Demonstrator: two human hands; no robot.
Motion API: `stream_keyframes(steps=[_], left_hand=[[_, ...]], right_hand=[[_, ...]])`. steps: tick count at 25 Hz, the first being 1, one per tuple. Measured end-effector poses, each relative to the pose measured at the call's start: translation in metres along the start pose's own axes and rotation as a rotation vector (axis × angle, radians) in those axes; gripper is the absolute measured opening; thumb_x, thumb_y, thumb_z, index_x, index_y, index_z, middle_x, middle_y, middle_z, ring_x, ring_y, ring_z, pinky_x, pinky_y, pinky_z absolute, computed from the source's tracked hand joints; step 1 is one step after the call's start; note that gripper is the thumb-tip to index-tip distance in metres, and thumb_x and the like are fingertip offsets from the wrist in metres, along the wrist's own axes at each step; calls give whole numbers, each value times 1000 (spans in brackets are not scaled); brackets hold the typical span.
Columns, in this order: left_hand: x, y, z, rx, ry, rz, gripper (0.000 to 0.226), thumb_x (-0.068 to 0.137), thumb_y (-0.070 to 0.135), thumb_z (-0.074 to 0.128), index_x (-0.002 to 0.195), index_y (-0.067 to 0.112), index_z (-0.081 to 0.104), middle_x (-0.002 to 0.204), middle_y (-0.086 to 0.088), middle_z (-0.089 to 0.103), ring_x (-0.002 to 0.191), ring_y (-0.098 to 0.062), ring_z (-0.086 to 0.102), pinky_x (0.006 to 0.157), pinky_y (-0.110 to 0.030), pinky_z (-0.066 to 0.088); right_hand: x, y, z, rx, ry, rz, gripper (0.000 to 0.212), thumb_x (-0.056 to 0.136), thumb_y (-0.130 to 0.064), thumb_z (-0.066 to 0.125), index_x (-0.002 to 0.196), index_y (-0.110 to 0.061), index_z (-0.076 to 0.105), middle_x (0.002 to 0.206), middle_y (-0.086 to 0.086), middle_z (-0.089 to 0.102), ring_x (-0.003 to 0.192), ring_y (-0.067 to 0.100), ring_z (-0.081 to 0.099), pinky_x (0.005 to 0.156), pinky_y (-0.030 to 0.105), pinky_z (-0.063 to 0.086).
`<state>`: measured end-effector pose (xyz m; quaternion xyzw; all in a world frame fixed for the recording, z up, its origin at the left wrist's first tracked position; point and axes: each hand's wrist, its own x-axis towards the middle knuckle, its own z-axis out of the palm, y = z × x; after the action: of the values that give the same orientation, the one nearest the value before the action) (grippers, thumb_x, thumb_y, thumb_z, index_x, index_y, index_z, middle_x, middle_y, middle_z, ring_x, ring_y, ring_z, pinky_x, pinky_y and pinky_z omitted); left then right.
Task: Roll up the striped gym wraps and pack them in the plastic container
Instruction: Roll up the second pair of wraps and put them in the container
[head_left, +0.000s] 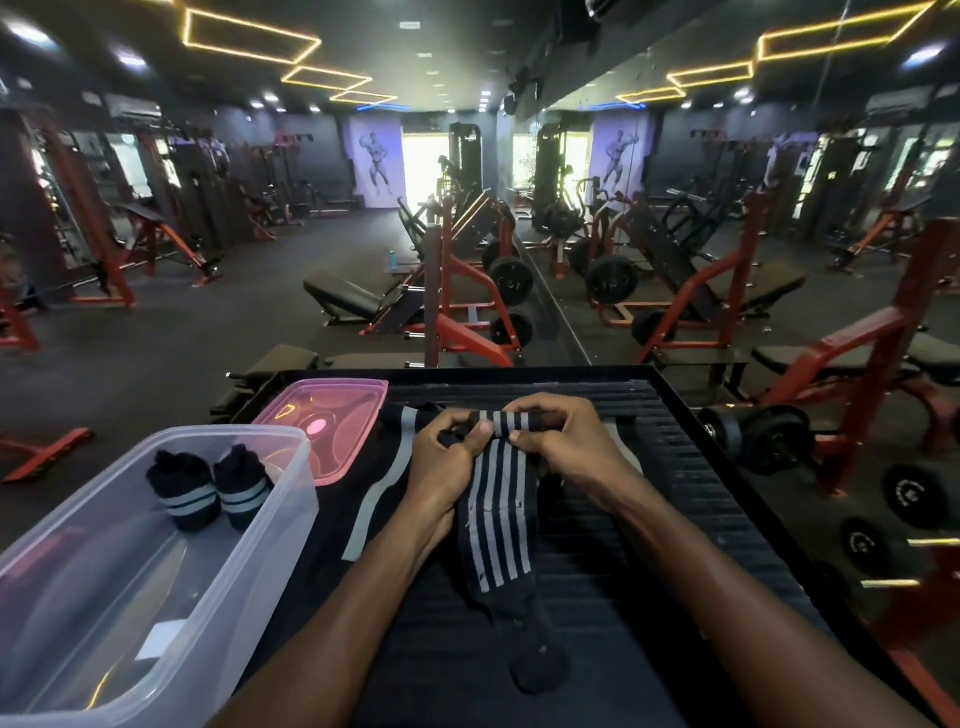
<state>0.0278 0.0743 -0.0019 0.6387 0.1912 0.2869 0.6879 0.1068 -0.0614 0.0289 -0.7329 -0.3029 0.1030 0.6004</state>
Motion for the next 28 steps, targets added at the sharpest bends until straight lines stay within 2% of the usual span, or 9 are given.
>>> stream_keyframes(steps=[2,4,7,10,12,16,21,25,28], left_hand=[[0,-4,-4,56,5,32,10,87,10,72,84,19,72,88,-1,74,92,-25,71,87,-42,57],[1,-6,-5,85,4,62,11,87,9,72,84,19,72,87,1,73,93,-24,71,87,-41,57],[-2,-1,-4,-8,-47,24,7,87,7,72,92,11,73,94,-9,75,95,-28,71,88,-41,58],[-5,6,0,-245,-147,-125,22,86,15,75,101,0,71,97,-19,76,93,-32,73,88,-43,58],[-5,8,-1,-154,-151,-126,23,86,24,76,96,4,74,94,-16,77,91,-30,75,86,-41,59],[-7,9,0,-45,-97,-4,7,88,17,73,94,13,75,93,-4,78,90,-17,74,80,-27,58],[-15,7,7,63,-119,144,16,88,14,73,104,14,75,100,1,77,97,-10,72,88,-25,57],[-14,9,4,77,-128,191,20,88,5,70,103,18,74,101,3,76,96,-7,71,86,-20,55],[-10,13,-1,52,-164,151,24,86,5,73,104,22,73,104,0,75,100,-13,71,89,-29,57]], right_hand=[[-4,0,7,138,-68,134,9,90,-12,73,97,-11,77,91,8,76,83,25,72,67,36,56],[-7,3,12,207,-92,188,17,96,-22,67,98,-7,75,87,11,75,77,28,70,62,38,54],[-10,6,12,103,-3,68,13,96,-19,65,97,-9,74,87,9,74,81,27,69,60,34,53],[-13,8,6,81,23,-19,9,94,-12,68,100,-13,74,95,8,76,87,28,73,71,41,58],[-14,9,5,74,16,-57,12,92,-8,69,102,-12,74,99,6,77,95,22,73,82,34,59],[-16,7,10,56,29,-66,9,96,-21,66,104,-18,68,99,0,74,92,10,70,79,23,52],[-21,6,7,-29,12,-52,20,104,-35,49,113,-18,54,101,-9,64,90,-1,62,79,23,46],[-25,9,10,-53,-44,-68,19,106,-30,45,116,-15,50,102,-10,60,92,-2,59,79,21,44],[-21,7,9,24,18,-122,10,103,-20,54,107,-14,59,93,-3,67,86,4,65,79,29,50]])
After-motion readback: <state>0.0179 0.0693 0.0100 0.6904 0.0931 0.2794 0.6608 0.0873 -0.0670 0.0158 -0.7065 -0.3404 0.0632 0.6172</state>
